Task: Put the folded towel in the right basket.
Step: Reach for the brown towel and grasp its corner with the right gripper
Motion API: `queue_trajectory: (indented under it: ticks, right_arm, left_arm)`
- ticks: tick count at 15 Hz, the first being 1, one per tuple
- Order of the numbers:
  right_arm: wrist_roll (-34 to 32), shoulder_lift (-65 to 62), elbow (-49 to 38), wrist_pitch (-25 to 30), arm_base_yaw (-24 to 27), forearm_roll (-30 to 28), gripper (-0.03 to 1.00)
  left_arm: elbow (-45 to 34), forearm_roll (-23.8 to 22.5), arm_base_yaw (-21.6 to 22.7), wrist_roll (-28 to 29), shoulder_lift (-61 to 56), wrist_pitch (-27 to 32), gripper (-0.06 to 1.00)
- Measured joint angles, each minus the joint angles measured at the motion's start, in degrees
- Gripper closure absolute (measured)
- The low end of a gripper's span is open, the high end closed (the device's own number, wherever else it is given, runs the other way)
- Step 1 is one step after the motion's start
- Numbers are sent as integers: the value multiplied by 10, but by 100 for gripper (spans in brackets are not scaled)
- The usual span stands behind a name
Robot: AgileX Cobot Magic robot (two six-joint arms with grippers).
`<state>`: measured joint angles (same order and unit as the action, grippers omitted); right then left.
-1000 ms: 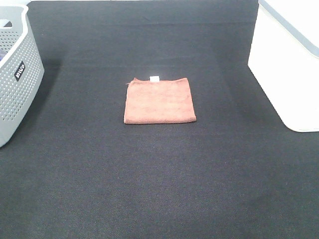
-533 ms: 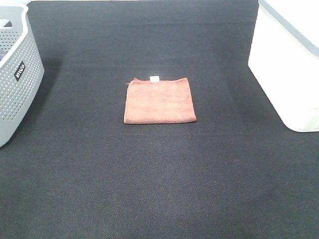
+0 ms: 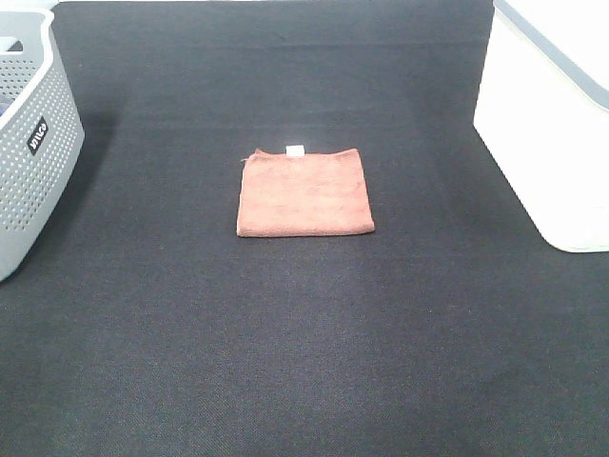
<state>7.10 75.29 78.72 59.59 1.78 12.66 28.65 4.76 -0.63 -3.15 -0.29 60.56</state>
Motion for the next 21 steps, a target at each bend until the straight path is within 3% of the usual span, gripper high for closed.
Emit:
queue_trajectory:
  ticks: [2,4,6,9,14,21]
  right_arm:
    - [16,62,56,25,-15,31,27]
    - [29,119,85,32,-67,36,27]
    - [29,191,104,14,-123,35,27]
    - [29,288,129,-11,-165,64,27]
    - [29,403,176,-13,-166,126,27]
    - [29,585,327,-2,-166,164,21]
  left_arm:
    - [0,0,0,0,0,0,7]
    - [0,0,0,0,0,0,7]
    - [0,0,0,0,0,0,7]
    - [0,0,0,0,0,0,7]
    - [0,0,0,0,0,0,7]
    - [0,0,0,0,0,0,7]
